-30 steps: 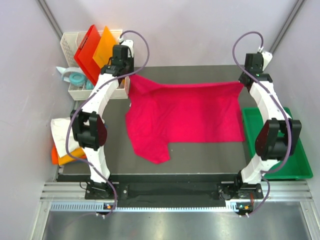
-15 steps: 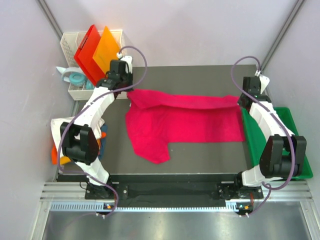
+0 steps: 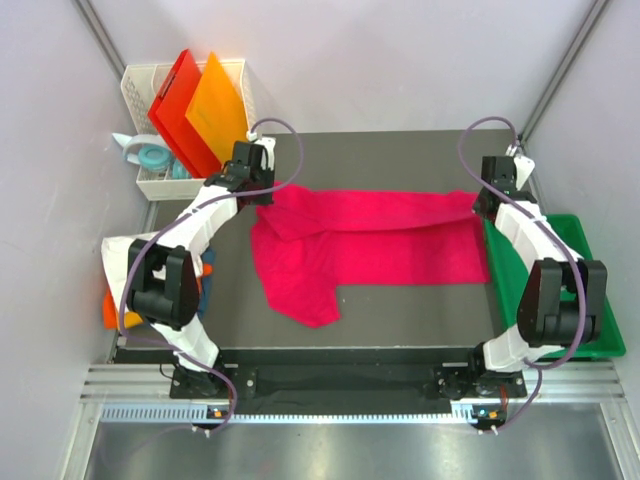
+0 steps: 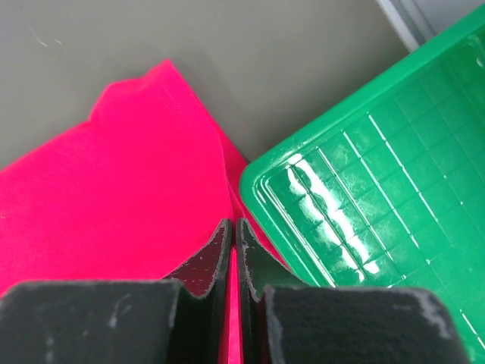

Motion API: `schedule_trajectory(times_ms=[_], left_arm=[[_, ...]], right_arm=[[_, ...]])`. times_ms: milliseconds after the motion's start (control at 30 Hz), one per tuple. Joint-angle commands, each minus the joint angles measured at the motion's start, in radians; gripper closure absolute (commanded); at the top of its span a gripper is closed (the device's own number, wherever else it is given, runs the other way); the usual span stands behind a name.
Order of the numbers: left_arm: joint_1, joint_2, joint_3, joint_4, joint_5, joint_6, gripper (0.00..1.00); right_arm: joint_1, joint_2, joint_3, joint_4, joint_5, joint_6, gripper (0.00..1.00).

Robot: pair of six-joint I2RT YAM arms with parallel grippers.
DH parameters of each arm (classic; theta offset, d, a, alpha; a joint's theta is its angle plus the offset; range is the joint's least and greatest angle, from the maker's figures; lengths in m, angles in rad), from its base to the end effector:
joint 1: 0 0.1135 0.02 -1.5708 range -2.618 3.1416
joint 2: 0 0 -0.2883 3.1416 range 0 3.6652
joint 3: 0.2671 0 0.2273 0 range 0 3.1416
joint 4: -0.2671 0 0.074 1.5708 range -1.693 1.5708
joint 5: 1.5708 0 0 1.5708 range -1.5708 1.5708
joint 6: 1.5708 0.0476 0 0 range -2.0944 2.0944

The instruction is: Fold and stack the t-shirts

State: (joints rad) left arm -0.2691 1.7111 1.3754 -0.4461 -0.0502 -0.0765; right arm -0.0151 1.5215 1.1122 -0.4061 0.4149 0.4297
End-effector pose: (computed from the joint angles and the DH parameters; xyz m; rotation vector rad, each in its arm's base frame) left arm 0.3605 -0.0970 0.2978 0.2019 2.3454 -0.1103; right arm 0.3111 -0.0239 0.2837 0.6974 2.2096 -0.2871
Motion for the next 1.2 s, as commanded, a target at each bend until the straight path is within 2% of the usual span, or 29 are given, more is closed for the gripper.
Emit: schedule_trajectory(times_ms=[0,100,200,267,400,533,633,867,1167], left_arm=[[-0.002,0.015,0.025,0.037,-0.019,0.000,1.00],[-0.002,0.021,0.053,0.050,-0.034,0.004,1.00],[0.001,0.063,0.120,0.072,-0.069,0.006,1.00],[0.004,0.103,0.224,0.061,-0.073,0.015,1.00],[0.008,0.252,0.424,0.050,-0.094,0.038,1.00],[0.014,0.390,0.698,0.004,-0.117,0.053,1.00],[0.016,0.467,0.801,0.018,-0.131,0.067,1.00],[0.016,0.574,0.883,0.122,-0.194,0.130,1.00],[0.014,0.735,1.086,0.170,-0.246,0.179,1.00]], right_arm=[[0.001,0.022,0.026,0.021,0.038,0.011,1.00],[0.000,0.028,0.050,0.026,0.039,0.011,1.00],[-0.005,0.077,0.153,-0.006,0.050,0.006,1.00],[-0.008,0.127,0.208,-0.014,0.048,0.007,1.00],[-0.008,0.248,0.423,-0.054,0.048,0.003,1.00],[-0.008,0.377,0.584,-0.074,0.050,-0.016,1.00],[-0.008,0.437,0.672,-0.076,0.053,-0.035,1.00],[-0.008,0.566,0.857,-0.033,0.065,-0.072,1.00],[-0.020,0.739,1.080,-0.030,0.025,-0.059,1.00]])
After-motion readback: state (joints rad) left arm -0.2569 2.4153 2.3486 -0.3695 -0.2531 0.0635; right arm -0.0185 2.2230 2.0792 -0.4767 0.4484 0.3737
